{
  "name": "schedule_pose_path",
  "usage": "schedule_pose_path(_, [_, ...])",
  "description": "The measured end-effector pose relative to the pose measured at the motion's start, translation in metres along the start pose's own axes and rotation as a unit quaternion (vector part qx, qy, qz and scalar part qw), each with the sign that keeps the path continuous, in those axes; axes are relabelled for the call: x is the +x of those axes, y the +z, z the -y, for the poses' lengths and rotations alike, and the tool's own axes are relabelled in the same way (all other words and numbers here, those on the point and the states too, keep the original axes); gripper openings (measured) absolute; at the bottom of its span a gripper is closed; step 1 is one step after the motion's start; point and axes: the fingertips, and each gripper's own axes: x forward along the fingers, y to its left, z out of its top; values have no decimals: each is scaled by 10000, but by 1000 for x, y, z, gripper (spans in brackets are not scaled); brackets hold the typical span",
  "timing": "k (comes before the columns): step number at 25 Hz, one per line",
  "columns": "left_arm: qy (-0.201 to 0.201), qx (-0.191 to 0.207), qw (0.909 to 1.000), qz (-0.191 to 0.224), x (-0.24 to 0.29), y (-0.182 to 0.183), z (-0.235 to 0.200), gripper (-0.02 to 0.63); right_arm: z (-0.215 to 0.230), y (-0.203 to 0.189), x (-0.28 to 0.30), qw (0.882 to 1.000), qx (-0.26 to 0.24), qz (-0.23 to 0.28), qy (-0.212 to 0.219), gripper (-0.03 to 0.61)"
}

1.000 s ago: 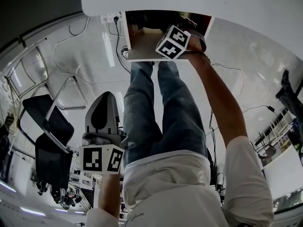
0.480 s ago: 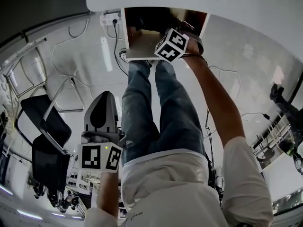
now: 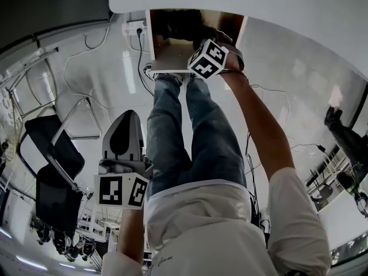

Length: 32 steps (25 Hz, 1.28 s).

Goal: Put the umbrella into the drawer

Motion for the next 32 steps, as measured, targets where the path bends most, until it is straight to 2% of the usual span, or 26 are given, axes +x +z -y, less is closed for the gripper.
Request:
schedule_pose_path(3, [-91,-101,9999,89,-2,6,8,15,-1,-2,-5,9999,106,47,34,183])
schedule_pose_path(10, [-142,-43,9997,190,-5,14,24,15,-1,-8,-23,9994,296,165,42,146])
schedule_pose_path(16, [-155,-7,9995,260,-11,20,36,15,0,-3,-51,9965,629,545,71,91])
schedule_pose_path(22, [-178,46,9992,352,-12,27,44,15,-1,-2,-66,9942,814,699,83,55])
schedule_pose_path(32, [-204,139,9982,549,-23,45,61,15,2,-1,-109,9906,1026,904,87,21])
